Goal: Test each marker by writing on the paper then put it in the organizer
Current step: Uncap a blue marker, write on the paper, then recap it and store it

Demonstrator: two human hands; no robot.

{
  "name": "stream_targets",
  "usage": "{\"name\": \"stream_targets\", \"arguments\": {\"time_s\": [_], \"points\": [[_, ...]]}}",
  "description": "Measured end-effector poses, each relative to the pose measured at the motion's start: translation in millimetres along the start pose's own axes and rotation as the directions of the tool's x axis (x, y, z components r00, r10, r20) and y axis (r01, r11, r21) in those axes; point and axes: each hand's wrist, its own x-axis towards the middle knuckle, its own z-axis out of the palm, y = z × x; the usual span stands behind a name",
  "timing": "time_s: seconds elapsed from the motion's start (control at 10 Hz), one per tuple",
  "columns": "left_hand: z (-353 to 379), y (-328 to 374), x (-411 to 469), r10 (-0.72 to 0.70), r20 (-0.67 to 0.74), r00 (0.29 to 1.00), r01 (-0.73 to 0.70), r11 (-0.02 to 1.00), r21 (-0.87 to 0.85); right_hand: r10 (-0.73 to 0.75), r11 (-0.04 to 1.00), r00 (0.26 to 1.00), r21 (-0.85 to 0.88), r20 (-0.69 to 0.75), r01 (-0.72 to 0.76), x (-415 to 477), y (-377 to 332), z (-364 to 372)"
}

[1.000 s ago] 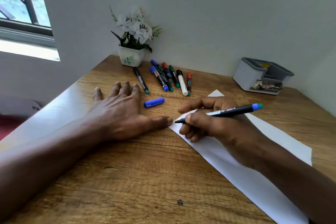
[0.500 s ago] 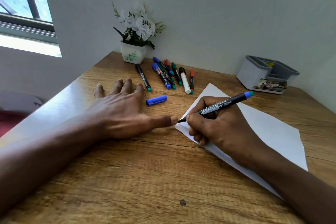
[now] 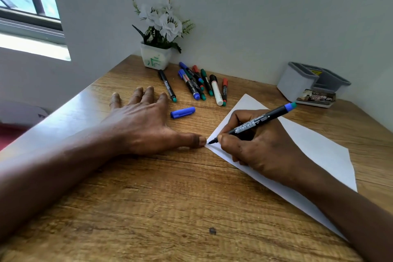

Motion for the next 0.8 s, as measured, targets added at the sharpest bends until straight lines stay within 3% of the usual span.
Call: {"name": "stream_targets", "arguments": {"time_s": [0.2, 0.4, 0.8], "points": [[-2.6, 1.4, -1.1, 0.003, 0.015, 1.000, -0.003, 1.000, 0.016, -0.012, 0.997, 1.000, 0.075, -0.017, 0.013, -0.9, 2.3, -1.2], [-1.4, -0.3, -1.0, 0.008, 0.009, 1.000, -0.008, 1.000, 0.012, -0.020, 0.998, 0.999, 0.056, 0.025, 0.019, -0.7, 3.2, 0.7], [0.3, -1.6, 2.4, 0.010, 0.005, 1.000, -0.010, 1.000, 0.004, 0.004, 0.996, 1.000, 0.091, -0.026, -0.002, -1.2, 3.0, -0.7]]}}
